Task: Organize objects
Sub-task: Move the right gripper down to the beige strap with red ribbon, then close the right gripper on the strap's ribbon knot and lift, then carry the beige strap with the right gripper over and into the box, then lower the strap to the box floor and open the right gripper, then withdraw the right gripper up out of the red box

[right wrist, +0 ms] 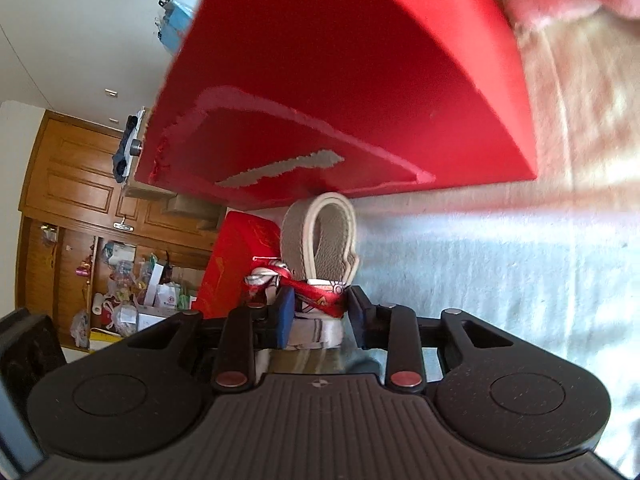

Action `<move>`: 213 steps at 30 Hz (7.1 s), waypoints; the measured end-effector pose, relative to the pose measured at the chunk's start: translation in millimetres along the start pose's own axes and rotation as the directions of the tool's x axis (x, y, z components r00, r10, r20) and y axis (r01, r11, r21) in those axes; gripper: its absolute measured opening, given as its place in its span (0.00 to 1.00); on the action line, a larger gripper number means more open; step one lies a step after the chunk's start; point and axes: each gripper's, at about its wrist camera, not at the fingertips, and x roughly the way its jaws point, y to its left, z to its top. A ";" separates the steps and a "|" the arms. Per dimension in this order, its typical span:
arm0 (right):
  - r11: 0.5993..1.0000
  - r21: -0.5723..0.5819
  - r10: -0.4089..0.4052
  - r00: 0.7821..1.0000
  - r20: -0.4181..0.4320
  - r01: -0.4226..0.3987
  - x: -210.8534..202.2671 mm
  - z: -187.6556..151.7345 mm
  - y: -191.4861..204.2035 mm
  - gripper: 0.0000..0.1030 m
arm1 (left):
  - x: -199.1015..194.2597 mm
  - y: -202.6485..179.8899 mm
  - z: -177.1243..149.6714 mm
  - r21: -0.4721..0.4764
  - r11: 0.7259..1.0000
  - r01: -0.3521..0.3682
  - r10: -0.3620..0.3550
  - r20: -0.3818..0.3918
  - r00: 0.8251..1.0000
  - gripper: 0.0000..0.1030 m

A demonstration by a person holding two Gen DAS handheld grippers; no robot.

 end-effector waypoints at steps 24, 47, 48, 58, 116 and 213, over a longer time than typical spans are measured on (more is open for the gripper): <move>0.998 -0.031 -0.046 0.999 -0.004 0.046 -28.9 -6.5 -17.8 0.38 | -3.5 -26.0 -0.3 0.076 0.997 0.026 -0.027 0.010 1.000 0.59; 0.998 -0.027 -0.065 0.998 -0.022 0.064 -42.2 -11.1 0.8 0.34 | -29.5 -54.2 -9.0 0.123 0.992 -0.015 0.018 -0.026 0.999 0.49; 0.998 -0.023 -0.066 0.998 -0.015 0.065 -45.4 -10.2 0.6 0.34 | -32.2 -57.4 -7.9 0.137 0.991 -0.010 0.013 -0.026 1.000 0.49; 0.996 0.030 -0.091 0.992 0.087 0.089 -78.0 -8.9 -3.3 0.34 | -22.2 -103.1 17.7 0.256 0.966 0.045 -0.043 -0.011 0.999 0.49; 0.960 -0.088 -0.237 0.940 0.245 0.265 60.0 139.7 134.4 0.26 | -20.8 47.2 202.3 0.334 0.925 0.179 -0.205 0.043 0.978 0.50; 0.924 -0.021 -0.359 0.886 0.294 0.382 82.0 140.5 93.1 0.24 | 24.0 40.3 209.1 0.313 0.943 -0.110 0.081 0.106 0.991 0.80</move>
